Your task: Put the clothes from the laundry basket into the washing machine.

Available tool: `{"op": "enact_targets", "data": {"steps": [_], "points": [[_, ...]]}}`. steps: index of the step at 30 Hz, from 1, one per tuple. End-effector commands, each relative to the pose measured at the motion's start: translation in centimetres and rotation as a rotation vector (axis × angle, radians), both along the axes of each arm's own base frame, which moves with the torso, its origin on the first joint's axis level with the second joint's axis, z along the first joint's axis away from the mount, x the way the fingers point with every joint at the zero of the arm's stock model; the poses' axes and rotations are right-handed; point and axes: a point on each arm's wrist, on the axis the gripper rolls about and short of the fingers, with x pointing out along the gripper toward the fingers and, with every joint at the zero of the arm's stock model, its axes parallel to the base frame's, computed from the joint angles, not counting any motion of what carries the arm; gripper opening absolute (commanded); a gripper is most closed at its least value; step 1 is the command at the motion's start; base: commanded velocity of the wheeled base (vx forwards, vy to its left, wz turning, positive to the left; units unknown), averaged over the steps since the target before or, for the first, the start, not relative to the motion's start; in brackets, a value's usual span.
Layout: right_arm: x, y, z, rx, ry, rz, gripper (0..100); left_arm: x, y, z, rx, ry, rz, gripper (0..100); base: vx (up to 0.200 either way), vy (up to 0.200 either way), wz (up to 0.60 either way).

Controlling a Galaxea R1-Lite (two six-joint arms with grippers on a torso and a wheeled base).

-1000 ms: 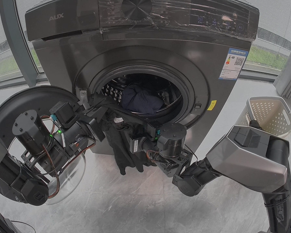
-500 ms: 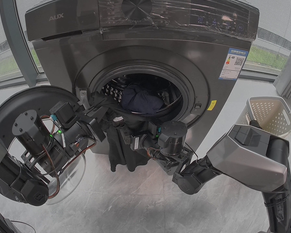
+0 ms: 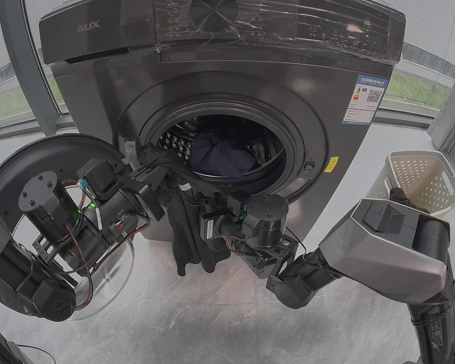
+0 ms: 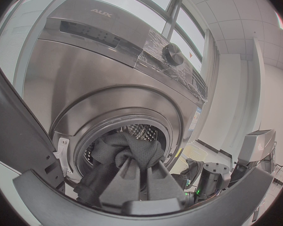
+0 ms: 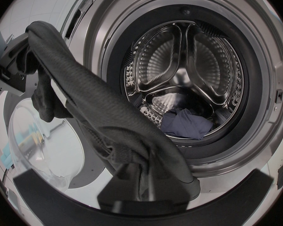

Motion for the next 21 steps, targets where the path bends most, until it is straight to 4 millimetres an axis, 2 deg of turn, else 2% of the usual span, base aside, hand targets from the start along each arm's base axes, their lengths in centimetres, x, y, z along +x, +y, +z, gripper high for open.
{"op": "enact_targets", "data": {"steps": [1, 4, 7, 12, 15, 16, 19, 21], "points": [[-0.4, 0.1, 0.1, -0.001, 0.002, 0.008, 0, 0.1, 0.0, -0.1, 0.002, 0.004, 0.002, 0, 0.000, 0.000, 0.00], [-1.2, -0.1, 0.5, -0.009, 0.008, 0.017, 0, 0.1, 0.0, -0.2, 0.003, 0.006, 0.002, 0, 0.000, 0.000, 0.00], [-3.1, -0.6, 1.7, -0.018, 0.016, 0.040, 0, 0.2, 0.0, -0.3, 0.005, 0.009, 0.003, 0, 0.000, 0.000, 0.00], [-5.9, -2.9, 3.7, -0.043, 0.028, 0.061, 0, 0.2, 0.0, -0.3, 0.005, 0.009, 0.005, 0, 0.000, 0.000, 0.00], [-7.9, -5.3, 5.6, -0.046, 0.028, 0.070, 0, 0.3, 0.2, -0.3, 0.005, 0.009, 0.011, 0, 0.000, 0.000, 0.00], [-8.0, -5.4, 5.7, -0.048, 0.027, 0.072, 0, 0.3, 0.2, -0.3, 0.005, 0.010, 0.011, 0, 0.000, 0.000, 0.00], [-8.9, -8.1, 7.7, -0.047, -0.006, 0.091, 0, 0.3, 0.3, -0.2, 0.003, 0.008, 0.014, 0, 0.000, 0.000, 0.00], [-8.7, -9.5, 8.2, -0.050, -0.017, 0.083, 0, 0.3, 0.6, -0.1, 0.002, 0.002, 0.020, 0, 0.000, 0.000, 0.00]]}}
